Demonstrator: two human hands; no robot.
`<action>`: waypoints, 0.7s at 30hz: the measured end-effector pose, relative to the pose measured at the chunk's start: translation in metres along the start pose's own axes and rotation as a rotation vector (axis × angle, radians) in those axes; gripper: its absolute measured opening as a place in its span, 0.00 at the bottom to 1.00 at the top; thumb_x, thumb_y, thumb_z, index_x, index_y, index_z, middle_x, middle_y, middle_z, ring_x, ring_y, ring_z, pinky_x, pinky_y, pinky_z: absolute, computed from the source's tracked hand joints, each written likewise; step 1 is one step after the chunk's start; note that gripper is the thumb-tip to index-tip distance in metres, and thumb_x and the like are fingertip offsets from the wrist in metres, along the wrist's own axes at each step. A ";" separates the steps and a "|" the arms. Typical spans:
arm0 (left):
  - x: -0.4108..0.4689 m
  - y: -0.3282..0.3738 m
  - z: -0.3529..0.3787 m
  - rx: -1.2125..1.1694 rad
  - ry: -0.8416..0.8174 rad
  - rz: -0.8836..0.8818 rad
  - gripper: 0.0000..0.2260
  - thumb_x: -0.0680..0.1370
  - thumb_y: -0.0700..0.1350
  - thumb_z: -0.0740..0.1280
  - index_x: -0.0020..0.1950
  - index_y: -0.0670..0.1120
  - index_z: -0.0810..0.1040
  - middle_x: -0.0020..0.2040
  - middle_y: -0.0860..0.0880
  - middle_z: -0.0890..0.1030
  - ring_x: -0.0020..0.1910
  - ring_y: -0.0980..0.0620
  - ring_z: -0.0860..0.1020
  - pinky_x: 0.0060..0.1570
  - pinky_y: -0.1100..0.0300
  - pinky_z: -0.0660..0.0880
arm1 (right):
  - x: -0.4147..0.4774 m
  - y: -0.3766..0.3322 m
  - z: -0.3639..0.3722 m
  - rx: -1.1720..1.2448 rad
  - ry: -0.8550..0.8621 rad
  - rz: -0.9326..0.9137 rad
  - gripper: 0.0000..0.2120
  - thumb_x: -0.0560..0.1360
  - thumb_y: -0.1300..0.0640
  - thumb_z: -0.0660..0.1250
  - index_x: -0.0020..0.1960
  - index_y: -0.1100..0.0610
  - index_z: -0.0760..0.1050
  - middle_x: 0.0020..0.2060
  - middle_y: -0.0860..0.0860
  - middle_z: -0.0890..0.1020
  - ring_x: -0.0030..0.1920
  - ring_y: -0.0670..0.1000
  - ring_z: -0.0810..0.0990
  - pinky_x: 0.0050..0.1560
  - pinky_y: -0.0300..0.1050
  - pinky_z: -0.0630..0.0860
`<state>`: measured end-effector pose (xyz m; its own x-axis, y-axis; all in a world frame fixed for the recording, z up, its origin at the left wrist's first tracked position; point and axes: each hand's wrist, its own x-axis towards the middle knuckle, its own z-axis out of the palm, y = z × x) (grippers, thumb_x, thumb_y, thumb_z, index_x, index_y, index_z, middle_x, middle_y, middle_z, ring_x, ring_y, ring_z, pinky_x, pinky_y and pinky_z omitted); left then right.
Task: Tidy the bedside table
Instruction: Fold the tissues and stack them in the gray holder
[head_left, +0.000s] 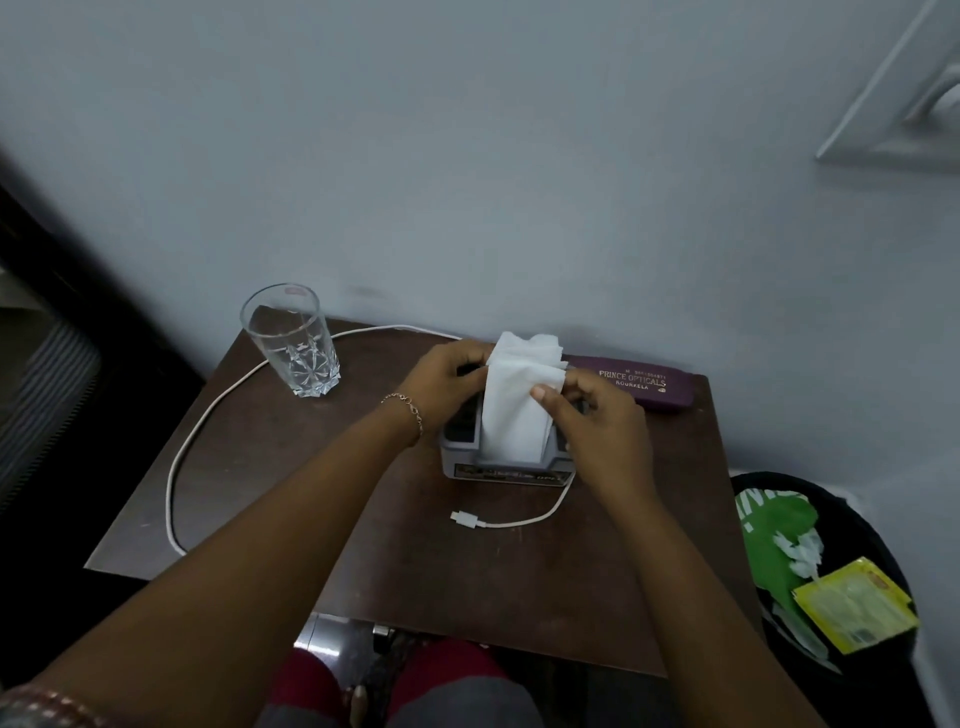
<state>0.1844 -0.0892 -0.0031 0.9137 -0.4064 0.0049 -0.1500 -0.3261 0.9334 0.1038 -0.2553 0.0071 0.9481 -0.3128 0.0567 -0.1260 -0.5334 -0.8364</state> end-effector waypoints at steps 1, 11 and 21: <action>0.000 -0.001 0.000 0.021 -0.007 0.015 0.10 0.74 0.44 0.66 0.52 0.43 0.82 0.51 0.51 0.80 0.53 0.51 0.78 0.59 0.47 0.74 | 0.000 -0.001 0.001 -0.002 0.004 0.010 0.12 0.69 0.40 0.66 0.47 0.46 0.79 0.38 0.43 0.82 0.38 0.46 0.80 0.41 0.54 0.79; -0.026 0.014 -0.012 -0.218 0.003 0.034 0.12 0.78 0.47 0.61 0.58 0.47 0.78 0.58 0.52 0.79 0.58 0.63 0.76 0.58 0.68 0.70 | 0.004 -0.007 -0.006 0.056 -0.032 -0.012 0.32 0.67 0.43 0.73 0.68 0.43 0.64 0.56 0.35 0.75 0.56 0.40 0.73 0.52 0.40 0.70; -0.029 -0.001 0.002 0.199 0.161 0.064 0.22 0.63 0.65 0.67 0.55 0.60 0.78 0.62 0.58 0.73 0.64 0.60 0.70 0.66 0.50 0.67 | 0.021 -0.013 -0.004 0.112 -0.157 -0.056 0.30 0.68 0.50 0.74 0.66 0.43 0.67 0.50 0.45 0.78 0.51 0.42 0.77 0.54 0.43 0.75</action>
<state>0.1575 -0.0790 -0.0050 0.9459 -0.2957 0.1335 -0.2662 -0.4723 0.8403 0.1243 -0.2581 0.0214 0.9877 -0.1540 0.0267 -0.0466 -0.4533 -0.8901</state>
